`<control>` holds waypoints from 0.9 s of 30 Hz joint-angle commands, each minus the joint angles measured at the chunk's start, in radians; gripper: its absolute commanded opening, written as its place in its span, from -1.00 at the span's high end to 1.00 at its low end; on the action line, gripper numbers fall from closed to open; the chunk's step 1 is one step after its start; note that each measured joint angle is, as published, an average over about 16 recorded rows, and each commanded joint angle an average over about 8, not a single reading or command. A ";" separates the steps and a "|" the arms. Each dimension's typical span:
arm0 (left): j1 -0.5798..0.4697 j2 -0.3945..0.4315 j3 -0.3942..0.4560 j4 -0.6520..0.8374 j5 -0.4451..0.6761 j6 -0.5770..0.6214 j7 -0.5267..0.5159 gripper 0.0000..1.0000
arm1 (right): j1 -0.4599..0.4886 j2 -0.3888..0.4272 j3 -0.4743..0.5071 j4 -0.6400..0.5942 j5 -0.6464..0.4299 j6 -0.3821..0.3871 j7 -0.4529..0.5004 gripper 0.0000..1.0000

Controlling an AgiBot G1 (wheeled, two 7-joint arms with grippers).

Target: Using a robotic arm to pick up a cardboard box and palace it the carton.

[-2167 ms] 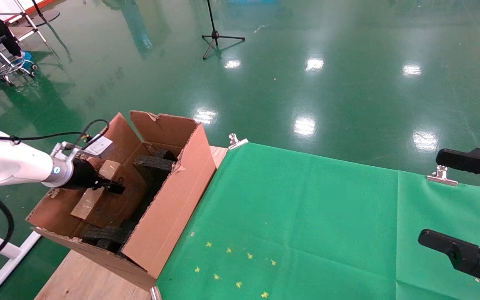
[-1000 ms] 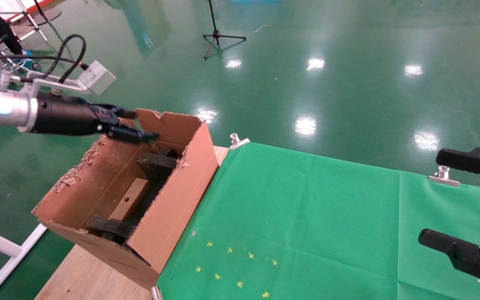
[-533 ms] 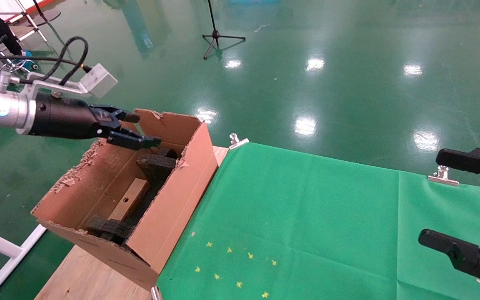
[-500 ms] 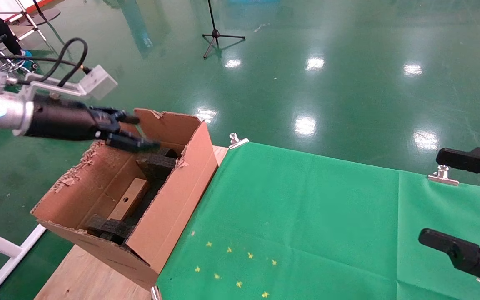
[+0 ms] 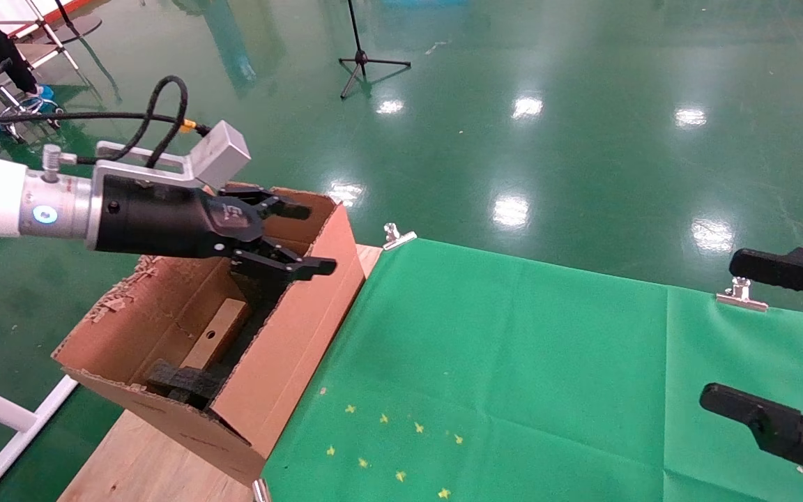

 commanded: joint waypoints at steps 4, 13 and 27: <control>0.072 0.000 -0.043 -0.072 -0.078 0.007 0.018 -1.00 | 0.000 0.000 0.000 0.000 0.000 0.000 0.000 -1.00; 0.180 -0.001 -0.107 -0.180 -0.193 0.017 0.046 -1.00 | 0.000 0.000 0.000 0.000 0.000 0.000 0.000 -1.00; 0.336 -0.002 -0.199 -0.336 -0.360 0.032 0.086 -1.00 | 0.000 0.000 0.000 0.000 0.000 0.000 0.000 -1.00</control>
